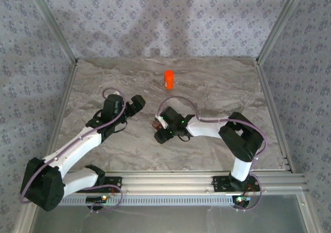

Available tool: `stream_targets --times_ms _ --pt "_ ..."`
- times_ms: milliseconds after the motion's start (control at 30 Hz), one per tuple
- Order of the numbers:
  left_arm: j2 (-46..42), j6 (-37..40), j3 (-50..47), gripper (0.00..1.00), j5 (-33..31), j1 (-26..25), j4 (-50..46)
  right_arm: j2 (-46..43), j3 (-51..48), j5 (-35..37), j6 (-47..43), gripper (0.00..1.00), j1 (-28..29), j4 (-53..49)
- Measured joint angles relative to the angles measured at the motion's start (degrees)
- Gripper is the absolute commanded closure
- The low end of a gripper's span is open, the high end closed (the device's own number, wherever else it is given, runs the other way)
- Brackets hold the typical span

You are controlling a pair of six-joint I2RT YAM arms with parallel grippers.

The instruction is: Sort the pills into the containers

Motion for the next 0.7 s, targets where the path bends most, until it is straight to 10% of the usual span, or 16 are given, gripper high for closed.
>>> stream_targets --times_ms 700 --pt "1.18 1.14 0.02 0.02 1.51 -0.02 0.17 -5.66 -3.54 8.87 10.99 0.16 -10.34 -10.16"
